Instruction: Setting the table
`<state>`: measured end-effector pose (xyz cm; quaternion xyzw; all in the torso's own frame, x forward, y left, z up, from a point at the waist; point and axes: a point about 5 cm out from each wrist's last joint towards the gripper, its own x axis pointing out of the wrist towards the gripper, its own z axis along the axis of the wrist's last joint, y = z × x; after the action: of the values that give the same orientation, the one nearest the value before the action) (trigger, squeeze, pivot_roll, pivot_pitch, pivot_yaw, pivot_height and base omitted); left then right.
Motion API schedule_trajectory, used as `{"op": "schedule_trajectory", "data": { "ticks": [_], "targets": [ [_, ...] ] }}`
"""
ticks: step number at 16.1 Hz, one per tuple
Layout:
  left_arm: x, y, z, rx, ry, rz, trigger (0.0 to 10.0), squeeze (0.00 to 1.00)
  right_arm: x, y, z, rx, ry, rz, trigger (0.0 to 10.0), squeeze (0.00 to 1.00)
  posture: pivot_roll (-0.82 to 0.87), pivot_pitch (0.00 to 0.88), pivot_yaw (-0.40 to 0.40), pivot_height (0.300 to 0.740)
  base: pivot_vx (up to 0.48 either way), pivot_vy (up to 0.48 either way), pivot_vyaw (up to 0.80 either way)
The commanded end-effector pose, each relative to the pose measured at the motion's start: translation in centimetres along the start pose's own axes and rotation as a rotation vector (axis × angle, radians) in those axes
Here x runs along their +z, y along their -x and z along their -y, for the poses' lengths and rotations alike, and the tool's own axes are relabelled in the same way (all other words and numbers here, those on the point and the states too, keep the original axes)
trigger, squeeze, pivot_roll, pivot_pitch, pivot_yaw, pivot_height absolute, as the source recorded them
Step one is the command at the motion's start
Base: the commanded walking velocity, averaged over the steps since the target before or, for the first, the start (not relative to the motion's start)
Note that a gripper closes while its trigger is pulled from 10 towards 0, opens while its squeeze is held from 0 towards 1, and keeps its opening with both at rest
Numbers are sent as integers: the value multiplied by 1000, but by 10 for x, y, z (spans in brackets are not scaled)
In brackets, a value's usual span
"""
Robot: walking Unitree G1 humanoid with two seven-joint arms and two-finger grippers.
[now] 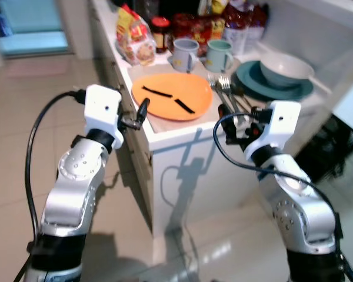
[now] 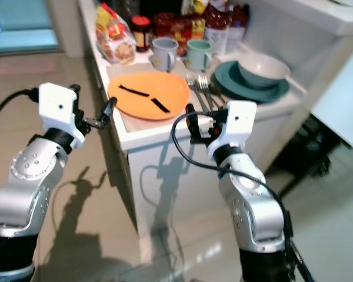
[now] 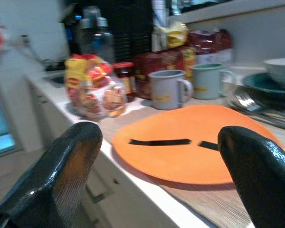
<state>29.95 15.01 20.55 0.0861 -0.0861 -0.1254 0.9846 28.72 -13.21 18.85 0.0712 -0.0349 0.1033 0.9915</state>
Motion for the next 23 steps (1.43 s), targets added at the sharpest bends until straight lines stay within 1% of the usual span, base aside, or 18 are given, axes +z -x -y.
{"op": "schedule_trajectory", "data": {
  "ticks": [1,4,15,22,23],
  "targets": [
    [3,0,8,-37,-7,24,10000,0,-1,0,1,5,33,-17,10000,0,80,41,-38,740,0,0,0],
    [3,4,7,-39,9,36,10000,0,-2,-2,0,5,55,-26,10000,0,82,42,-48,740,97,0,0],
    [3,5,6,-31,20,33,10000,0,-6,-5,-1,61,47,-39,10000,0,79,41,-59,740,370,0,0],
    [4,4,7,-36,25,35,10000,0,-7,-4,0,61,44,-46,10000,0,78,44,-58,740,384,0,0],
    [4,3,7,-29,34,33,10000,0,-7,-3,0,64,42,-46,10000,0,80,44,-59,740,0,0,0]
  ]
}}
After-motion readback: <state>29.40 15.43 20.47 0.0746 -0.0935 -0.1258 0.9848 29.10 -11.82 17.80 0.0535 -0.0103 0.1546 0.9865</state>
